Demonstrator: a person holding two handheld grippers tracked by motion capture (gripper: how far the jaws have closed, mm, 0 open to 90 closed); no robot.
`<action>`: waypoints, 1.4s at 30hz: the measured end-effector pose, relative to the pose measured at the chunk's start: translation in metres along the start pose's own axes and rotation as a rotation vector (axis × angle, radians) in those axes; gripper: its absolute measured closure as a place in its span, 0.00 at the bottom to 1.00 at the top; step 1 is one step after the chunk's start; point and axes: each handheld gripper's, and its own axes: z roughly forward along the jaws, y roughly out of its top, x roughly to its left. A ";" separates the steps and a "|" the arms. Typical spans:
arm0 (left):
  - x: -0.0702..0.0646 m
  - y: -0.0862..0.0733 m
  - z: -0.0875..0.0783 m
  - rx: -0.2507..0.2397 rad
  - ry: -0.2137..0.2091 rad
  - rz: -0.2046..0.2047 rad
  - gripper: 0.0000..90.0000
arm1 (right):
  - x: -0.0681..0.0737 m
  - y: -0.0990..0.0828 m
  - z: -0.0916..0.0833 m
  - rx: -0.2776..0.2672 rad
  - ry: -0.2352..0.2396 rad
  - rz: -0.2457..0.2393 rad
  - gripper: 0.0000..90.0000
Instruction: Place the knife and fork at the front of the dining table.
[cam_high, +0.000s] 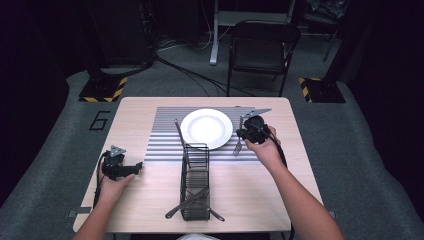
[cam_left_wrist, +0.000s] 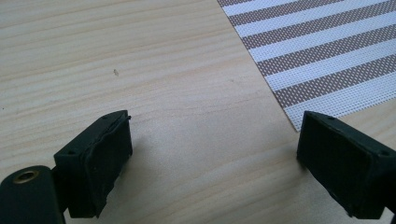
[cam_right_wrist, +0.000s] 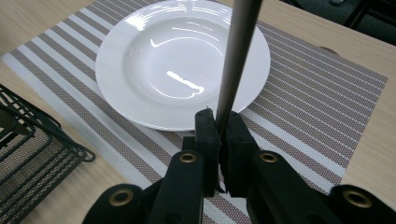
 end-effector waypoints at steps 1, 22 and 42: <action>0.000 0.000 0.000 0.000 -0.001 0.000 0.11 | -0.001 0.000 0.001 0.003 -0.001 0.003 0.96; 0.000 0.000 0.000 0.000 0.000 0.000 0.11 | -0.021 0.001 0.024 -0.026 -0.021 0.098 0.95; 0.000 0.000 0.000 0.002 -0.001 0.003 0.11 | -0.049 -0.001 0.055 -0.023 -0.052 0.271 0.92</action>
